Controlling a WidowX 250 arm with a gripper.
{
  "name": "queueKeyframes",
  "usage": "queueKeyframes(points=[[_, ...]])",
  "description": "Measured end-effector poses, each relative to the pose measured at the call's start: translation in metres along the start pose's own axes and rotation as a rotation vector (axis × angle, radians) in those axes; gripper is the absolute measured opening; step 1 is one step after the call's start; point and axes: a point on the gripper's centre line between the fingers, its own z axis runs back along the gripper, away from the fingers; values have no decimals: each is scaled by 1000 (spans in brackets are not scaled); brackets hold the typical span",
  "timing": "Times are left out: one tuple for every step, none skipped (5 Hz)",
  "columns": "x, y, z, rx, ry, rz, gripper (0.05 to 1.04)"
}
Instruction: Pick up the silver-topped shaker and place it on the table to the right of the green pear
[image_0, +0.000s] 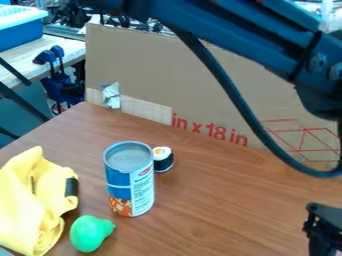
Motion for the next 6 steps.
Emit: queueKeyframes(points=[[0,-1,-6,-12,16,7,1001],[-1,-3,-10,-12,26,18,1001],[-1,-8,-14,-16,21,19,952],[-2,-13,-17,-18,17,26,789],[-2,-15,-18,-16,0,40,785],[-7,-14,-17,1,-1,55,785]])
